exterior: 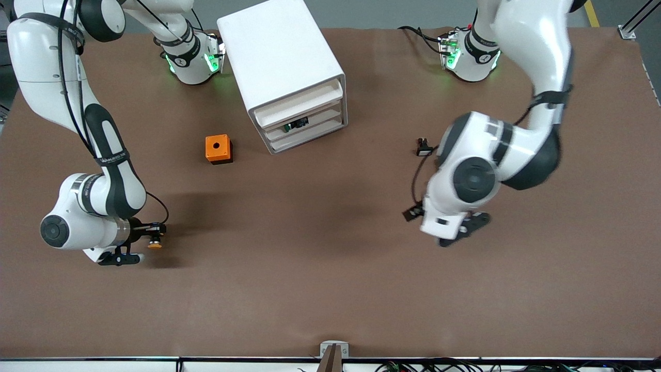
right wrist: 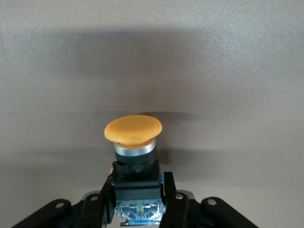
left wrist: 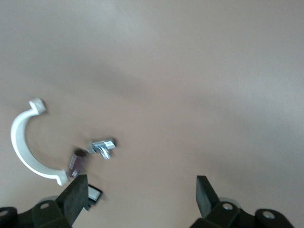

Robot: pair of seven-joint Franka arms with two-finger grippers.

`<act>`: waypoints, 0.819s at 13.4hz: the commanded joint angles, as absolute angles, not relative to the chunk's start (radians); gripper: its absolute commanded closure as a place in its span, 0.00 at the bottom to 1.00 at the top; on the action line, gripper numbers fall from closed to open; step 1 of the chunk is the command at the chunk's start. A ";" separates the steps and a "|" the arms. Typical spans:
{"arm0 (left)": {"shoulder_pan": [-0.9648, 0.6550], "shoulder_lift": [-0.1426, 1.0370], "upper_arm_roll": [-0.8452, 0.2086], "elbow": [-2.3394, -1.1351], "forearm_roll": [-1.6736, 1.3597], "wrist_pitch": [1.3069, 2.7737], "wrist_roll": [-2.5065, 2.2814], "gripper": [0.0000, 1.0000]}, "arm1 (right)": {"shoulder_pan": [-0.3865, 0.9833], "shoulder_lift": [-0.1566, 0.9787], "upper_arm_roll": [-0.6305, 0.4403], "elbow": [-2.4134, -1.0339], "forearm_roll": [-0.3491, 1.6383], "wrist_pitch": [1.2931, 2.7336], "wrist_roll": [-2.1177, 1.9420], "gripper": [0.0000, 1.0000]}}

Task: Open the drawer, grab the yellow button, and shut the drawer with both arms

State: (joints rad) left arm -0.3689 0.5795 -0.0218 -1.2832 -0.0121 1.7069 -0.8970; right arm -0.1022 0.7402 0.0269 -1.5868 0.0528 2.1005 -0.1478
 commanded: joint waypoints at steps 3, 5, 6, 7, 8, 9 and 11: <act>-0.211 0.460 -0.031 -1.301 0.005 1.700 -0.732 0.00 | -0.112 0.732 0.031 -1.580 0.061 2.092 -0.155 0.00; -0.167 0.405 -0.026 -1.302 0.011 1.694 -0.643 0.00 | -0.106 0.710 0.031 -1.559 0.058 2.056 -0.156 0.00; -0.141 0.364 -0.022 -1.305 0.018 1.687 -0.611 0.00 | -0.100 0.689 0.031 -1.539 0.055 2.008 -0.156 0.00; -0.120 0.332 -0.023 -1.307 0.032 1.662 -0.566 0.00 | -0.101 0.660 0.026 -1.534 0.054 1.959 -0.161 0.00; -0.109 0.313 -0.021 -1.305 0.043 1.637 -0.511 0.00 | -0.103 0.619 0.018 -1.534 0.057 1.942 -0.161 0.00; -0.103 0.293 -0.020 -1.305 0.052 1.629 -0.464 0.00 | -0.100 0.576 0.017 -1.539 0.055 1.921 -0.161 0.00; -0.077 0.259 -0.023 -1.305 0.054 1.580 -0.425 0.00 | -0.097 0.491 0.017 -1.542 0.048 1.901 -0.153 0.00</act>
State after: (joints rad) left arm -0.0877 0.2982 -0.0185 -1.2799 0.0296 1.6111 -0.4674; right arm -0.1003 0.5927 0.0209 -1.5067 0.0522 1.9258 -0.1487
